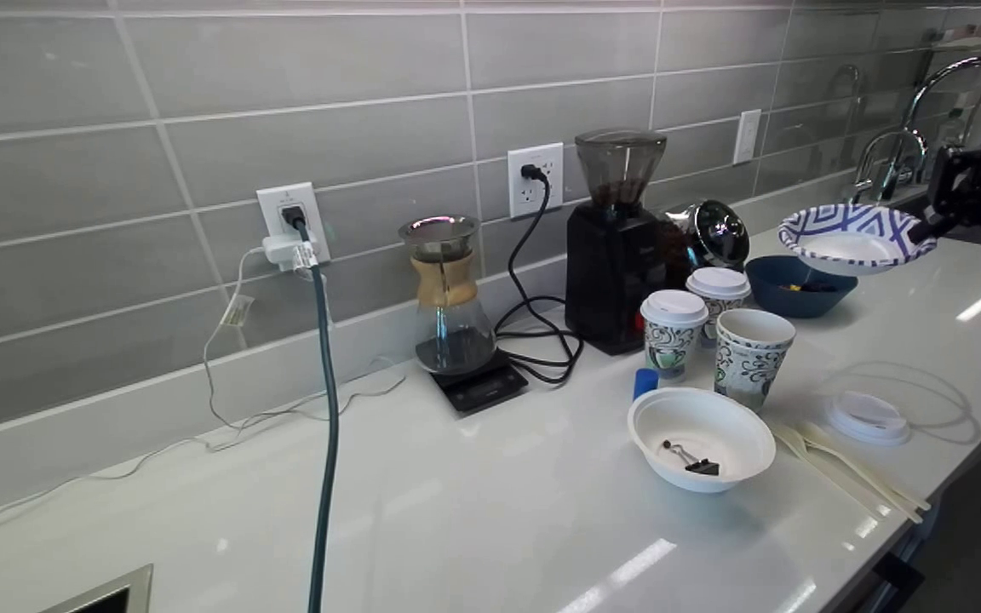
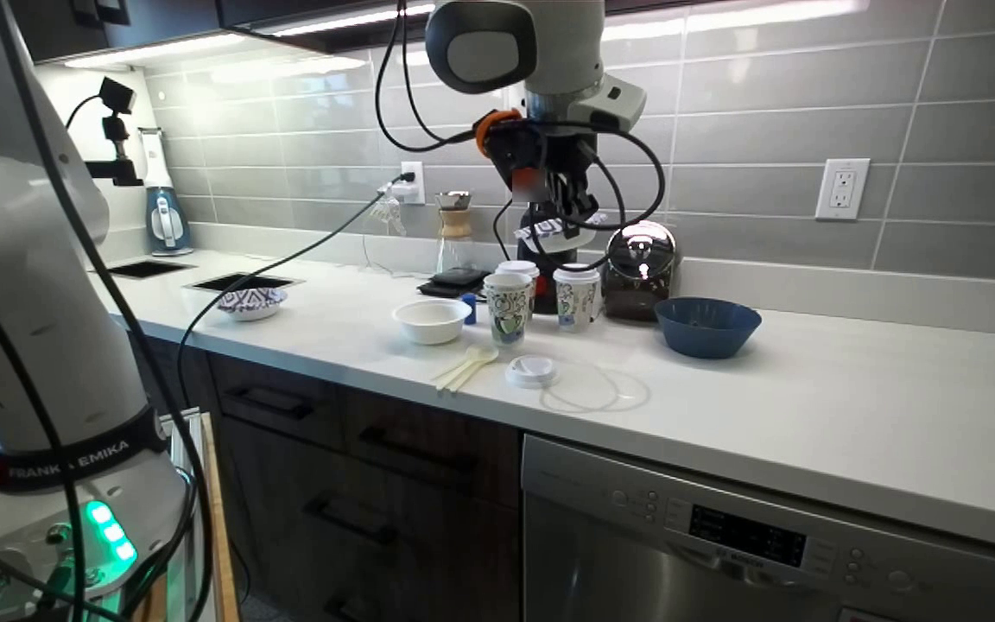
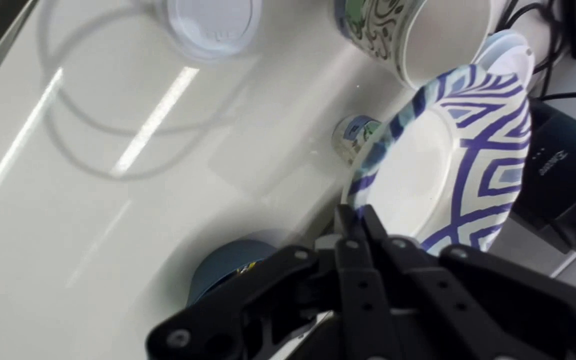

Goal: Pour the contents of the white plate into the open paper cup on the left

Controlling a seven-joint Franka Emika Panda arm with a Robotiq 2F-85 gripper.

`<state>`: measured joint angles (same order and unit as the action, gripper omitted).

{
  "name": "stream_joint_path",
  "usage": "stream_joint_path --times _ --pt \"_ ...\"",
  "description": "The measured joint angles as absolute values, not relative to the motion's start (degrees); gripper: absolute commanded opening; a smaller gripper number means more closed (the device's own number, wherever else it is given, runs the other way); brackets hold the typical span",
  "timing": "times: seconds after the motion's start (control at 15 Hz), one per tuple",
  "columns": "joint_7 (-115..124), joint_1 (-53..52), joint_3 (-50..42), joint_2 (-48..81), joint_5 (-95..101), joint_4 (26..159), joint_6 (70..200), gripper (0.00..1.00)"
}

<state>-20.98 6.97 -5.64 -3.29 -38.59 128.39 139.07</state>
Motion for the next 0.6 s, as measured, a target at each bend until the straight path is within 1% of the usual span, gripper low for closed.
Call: stream_joint_path --times 0.27,0.6 --pt "-24.3 6.9 -6.2 -4.8 -42.2 129.4 133.0 0.01" --pt "-29.3 4.5 -6.1 -9.5 -44.5 135.1 129.8 0.01"
